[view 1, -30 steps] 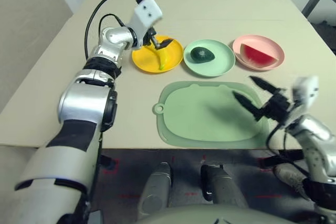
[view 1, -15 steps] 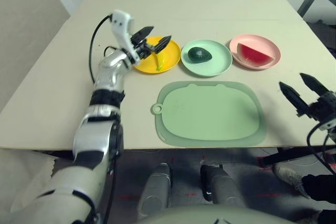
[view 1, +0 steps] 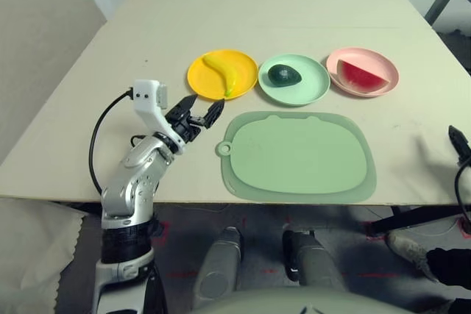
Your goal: Place the fruits into color-matched plates.
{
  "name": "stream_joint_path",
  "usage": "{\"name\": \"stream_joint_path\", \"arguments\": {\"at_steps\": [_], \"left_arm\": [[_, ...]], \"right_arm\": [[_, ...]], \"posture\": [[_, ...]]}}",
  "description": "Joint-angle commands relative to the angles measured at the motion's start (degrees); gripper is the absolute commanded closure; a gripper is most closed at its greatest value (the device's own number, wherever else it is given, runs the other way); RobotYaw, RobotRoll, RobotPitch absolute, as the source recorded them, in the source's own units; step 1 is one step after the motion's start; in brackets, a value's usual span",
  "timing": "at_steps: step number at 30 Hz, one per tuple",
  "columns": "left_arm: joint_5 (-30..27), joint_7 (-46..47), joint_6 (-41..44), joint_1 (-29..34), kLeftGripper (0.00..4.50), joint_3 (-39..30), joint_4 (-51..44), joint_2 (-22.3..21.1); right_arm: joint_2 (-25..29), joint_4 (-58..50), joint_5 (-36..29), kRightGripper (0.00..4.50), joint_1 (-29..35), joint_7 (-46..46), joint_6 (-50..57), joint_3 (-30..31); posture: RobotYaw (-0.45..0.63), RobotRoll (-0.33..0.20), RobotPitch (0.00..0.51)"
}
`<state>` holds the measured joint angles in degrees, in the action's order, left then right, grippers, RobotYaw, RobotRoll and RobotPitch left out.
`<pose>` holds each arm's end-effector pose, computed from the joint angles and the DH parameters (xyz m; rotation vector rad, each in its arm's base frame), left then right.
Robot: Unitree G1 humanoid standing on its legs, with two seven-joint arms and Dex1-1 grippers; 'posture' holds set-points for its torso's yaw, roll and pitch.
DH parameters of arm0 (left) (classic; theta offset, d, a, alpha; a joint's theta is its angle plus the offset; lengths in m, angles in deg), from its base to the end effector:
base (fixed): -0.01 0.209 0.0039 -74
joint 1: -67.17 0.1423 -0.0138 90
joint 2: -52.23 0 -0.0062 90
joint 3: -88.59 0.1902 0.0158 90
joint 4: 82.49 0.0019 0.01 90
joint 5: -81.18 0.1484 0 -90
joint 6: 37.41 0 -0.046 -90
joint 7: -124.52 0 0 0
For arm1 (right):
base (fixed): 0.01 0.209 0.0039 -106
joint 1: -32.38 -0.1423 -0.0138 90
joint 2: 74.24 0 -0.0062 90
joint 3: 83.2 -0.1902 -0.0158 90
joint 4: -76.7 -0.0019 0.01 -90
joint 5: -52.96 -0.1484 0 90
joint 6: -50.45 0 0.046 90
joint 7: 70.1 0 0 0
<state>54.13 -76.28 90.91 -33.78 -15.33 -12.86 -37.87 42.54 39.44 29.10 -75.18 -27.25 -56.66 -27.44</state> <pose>0.2310 0.2156 0.1333 -0.1740 0.0402 -0.3893 0.1901 -0.4247 0.0871 -0.0705 -0.0924 -0.1110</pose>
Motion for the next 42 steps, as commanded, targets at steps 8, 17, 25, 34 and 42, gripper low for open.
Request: {"name": "stream_joint_path", "arguments": {"at_steps": [8,17,25,34,42], "left_arm": [[10.59,-1.35,-9.91,6.74,0.02,8.65,3.45,-5.67],[18.05,0.08,-35.16,7.98,0.02,7.41,19.41,-3.53],[17.92,5.19,-39.0,6.4,0.02,2.65,27.1,-2.31],[17.0,2.45,-41.57,1.82,0.02,0.43,34.89,-7.37],[16.86,0.31,-42.75,0.55,0.02,-0.37,38.43,-9.41]], "right_arm": [[-0.72,6.6,1.87,0.0,-2.39,4.81,-5.9,3.06],[-2.51,7.77,3.36,0.0,-4.94,8.47,-11.03,6.47],[-0.09,12.64,4.32,0.0,-7.96,3.3,-10.31,5.9],[-1.86,13.43,4.16,0.0,-9.81,2.22,-11.35,6.8],[-5.13,13.35,4.02,0.0,-12.71,1.05,-11.03,6.82]], "posture": [[0.08,0.0,0.203],[0.06,0.0,0.184],[0.05,0.0,0.2],[0.04,0.0,0.204],[0.05,0.0,0.217]]}}
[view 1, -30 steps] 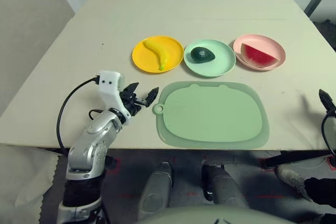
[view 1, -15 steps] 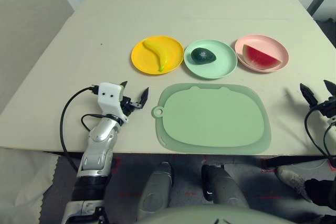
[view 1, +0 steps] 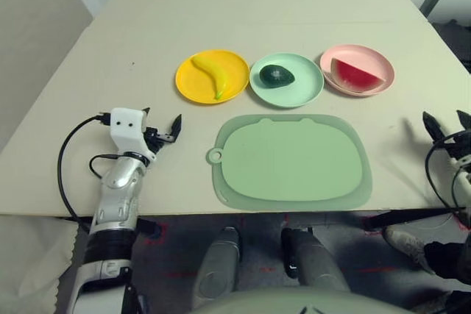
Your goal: Place the fruits into color-matched plates.
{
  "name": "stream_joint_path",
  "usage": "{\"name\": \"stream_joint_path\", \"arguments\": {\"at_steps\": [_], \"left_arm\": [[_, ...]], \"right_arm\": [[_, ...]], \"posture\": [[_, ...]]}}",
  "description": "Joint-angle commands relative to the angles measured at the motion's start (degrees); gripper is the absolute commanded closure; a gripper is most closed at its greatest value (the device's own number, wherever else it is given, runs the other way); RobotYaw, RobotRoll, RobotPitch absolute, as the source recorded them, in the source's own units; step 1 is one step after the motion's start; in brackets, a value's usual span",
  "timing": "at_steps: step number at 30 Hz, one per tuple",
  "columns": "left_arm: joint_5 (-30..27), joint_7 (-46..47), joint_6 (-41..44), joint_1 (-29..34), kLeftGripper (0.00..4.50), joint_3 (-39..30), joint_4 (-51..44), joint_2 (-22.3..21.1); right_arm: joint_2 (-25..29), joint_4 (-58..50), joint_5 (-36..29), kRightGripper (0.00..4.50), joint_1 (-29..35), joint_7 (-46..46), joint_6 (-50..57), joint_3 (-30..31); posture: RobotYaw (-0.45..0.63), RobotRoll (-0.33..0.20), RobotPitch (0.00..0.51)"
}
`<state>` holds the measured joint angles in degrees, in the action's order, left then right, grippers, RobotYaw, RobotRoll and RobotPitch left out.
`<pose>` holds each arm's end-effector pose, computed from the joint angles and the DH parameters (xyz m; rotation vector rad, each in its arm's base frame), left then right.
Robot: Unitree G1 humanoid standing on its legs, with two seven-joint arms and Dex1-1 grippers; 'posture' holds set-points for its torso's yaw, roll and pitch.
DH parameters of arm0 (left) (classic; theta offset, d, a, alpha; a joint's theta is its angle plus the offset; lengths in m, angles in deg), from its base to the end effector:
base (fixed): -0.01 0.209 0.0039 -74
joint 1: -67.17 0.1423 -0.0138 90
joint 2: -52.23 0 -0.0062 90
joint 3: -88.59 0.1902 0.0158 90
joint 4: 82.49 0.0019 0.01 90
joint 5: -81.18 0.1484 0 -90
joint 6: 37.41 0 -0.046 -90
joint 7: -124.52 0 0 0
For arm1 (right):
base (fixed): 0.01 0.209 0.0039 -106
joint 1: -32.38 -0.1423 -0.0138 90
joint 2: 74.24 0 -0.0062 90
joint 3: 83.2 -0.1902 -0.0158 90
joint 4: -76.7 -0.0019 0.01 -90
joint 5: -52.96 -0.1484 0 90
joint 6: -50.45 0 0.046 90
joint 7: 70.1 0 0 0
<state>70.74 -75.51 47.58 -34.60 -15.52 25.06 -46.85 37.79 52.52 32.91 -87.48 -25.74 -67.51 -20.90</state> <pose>0.2447 0.2880 0.0716 0.2080 -0.0357 -0.0677 0.2397 -0.3866 0.0735 -0.0725 -0.1416 0.0191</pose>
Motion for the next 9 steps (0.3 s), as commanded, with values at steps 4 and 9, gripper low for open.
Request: {"name": "stream_joint_path", "arguments": {"at_steps": [4,9], "left_arm": [[-0.36,-0.96,1.12,2.57,0.02,-0.98,-0.65,-1.38],[0.08,-1.69,0.23,1.72,0.02,-0.97,1.48,-2.67]], "right_arm": [[-0.87,-0.02,0.35,0.0,-0.87,-0.52,-0.44,0.4],[-1.21,0.22,0.46,0.0,0.06,-0.82,-0.9,0.29]], "posture": [[0.05,0.0,0.217],[0.04,0.0,0.207]]}}
